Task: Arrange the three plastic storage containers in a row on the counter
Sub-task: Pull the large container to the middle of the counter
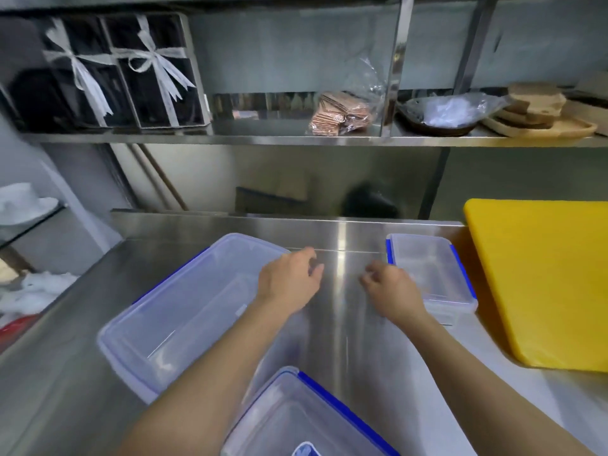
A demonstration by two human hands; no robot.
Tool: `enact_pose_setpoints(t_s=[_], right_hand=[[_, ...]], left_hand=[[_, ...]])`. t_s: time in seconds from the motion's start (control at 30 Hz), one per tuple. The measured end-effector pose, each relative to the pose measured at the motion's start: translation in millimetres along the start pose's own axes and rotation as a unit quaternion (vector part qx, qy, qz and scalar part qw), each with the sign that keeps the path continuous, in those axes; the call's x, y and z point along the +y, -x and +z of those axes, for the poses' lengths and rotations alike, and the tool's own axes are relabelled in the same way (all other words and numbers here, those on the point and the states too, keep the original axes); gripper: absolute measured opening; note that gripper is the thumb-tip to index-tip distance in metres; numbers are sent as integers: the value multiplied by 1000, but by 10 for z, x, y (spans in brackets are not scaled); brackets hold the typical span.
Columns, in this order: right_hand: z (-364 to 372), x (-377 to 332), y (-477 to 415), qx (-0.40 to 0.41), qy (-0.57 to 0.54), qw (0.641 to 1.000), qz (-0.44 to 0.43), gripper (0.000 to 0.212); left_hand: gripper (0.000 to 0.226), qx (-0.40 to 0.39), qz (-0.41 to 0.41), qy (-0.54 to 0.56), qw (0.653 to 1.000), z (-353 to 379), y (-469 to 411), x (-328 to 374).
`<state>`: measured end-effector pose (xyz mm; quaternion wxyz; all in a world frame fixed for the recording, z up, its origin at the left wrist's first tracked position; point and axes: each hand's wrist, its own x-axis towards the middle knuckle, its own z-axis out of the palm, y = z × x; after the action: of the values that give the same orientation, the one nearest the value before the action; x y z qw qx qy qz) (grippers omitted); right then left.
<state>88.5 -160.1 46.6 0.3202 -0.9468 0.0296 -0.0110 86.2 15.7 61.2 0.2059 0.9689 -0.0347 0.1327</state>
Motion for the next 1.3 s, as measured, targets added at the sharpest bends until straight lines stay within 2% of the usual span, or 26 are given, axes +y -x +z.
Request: enact_pose_setpoints(t_s=[0.1,0.2,0.33,0.4,0.53,0.7,0.8,0.9,0.97,1.1,1.2,1.3], right_hand=[[261,-386,95,-44,-108,993,14,43],[583,-699,263,-128,-186,974,34,55],[984,-986,492,-230,-255,936,73,70],[1133,-1073,551,-243,-255,932,91,86],[1304,-1154,590,-227,-259,933,106,95],[1337,-1170,504,-203,-276,935,97,88],[1228,-1072,279,-171,-279,940,93,58],[1052,-915,28,-113,-233,963,77,31],[933,-808,-86,-78,-187,977,72,30],[857,-683,-16,-93,-154,983,28,55],[871,-594,180,-93,-46,993,-59,77],[882,-436,272,-125,74,978,-151,93]], left_hand=[[29,49,-86,4,995,-389,94,-491],[37,82,-144,-26,986,-685,244,-1032],[65,22,-234,-114,965,-839,526,-1659],[75,-18,-272,-127,954,-832,665,-1889],[82,-73,-338,-93,934,-752,842,-2107],[79,-78,-357,-57,929,-717,863,-2055],[85,-122,-349,-19,929,-734,830,-1895],[92,-186,-301,41,935,-699,802,-1633],[96,-221,-273,70,934,-628,783,-1464],[108,-206,-274,138,929,-466,744,-1305],[111,-168,-268,207,926,-363,729,-1304],[105,-137,-249,233,930,-279,708,-1276]])
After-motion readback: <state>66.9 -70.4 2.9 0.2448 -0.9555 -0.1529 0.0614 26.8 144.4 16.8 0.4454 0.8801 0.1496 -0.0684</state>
